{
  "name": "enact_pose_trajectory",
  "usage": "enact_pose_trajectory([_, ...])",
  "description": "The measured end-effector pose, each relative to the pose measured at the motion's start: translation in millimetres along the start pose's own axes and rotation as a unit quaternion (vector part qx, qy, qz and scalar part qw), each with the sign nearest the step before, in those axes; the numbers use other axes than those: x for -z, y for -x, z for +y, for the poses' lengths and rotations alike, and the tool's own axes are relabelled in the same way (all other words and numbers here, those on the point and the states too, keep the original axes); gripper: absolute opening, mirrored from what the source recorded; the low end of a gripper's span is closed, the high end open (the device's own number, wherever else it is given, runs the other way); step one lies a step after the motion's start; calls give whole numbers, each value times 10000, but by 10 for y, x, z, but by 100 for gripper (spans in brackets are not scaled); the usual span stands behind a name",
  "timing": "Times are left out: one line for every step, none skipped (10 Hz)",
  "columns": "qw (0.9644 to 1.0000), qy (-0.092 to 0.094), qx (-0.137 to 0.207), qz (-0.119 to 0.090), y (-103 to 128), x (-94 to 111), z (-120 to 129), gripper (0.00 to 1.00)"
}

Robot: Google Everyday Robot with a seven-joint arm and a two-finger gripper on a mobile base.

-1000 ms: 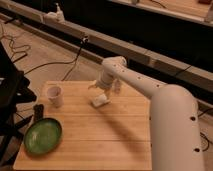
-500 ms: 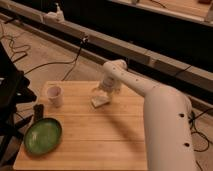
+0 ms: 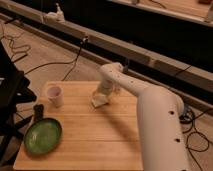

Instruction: Place the white sponge in the ceramic bowl

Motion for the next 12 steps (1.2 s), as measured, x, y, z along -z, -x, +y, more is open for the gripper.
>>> enact_pose_trajectory([10000, 15, -6, -4, 1, -21, 13, 37])
enact_pose_trajectory([10000, 22, 0, -14, 4, -26, 18, 28])
enact_pose_trajectory([10000, 31, 10, -25, 8, -20, 14, 18])
enact_pose_trajectory([10000, 46, 29, -43, 12, 0, 8, 9])
enact_pose_trajectory([9999, 90, 70, -79, 15, 45, 14, 1])
enact_pose_trajectory([9997, 149, 150, -122, 3, 104, 49, 0])
enact_pose_trajectory([9990, 272, 301, -178, -49, 235, 162, 0])
enact_pose_trajectory([9979, 383, 466, -248, -99, 370, 253, 0])
enact_pose_trajectory([9965, 466, 624, -312, -154, 490, 327, 0])
enact_pose_trajectory([9945, 526, 830, -363, -249, 613, 389, 0])
enact_pose_trajectory([9919, 578, 1066, -371, -397, 727, 464, 0])
enact_pose_trajectory([9894, 584, 1281, -347, -547, 787, 506, 0])
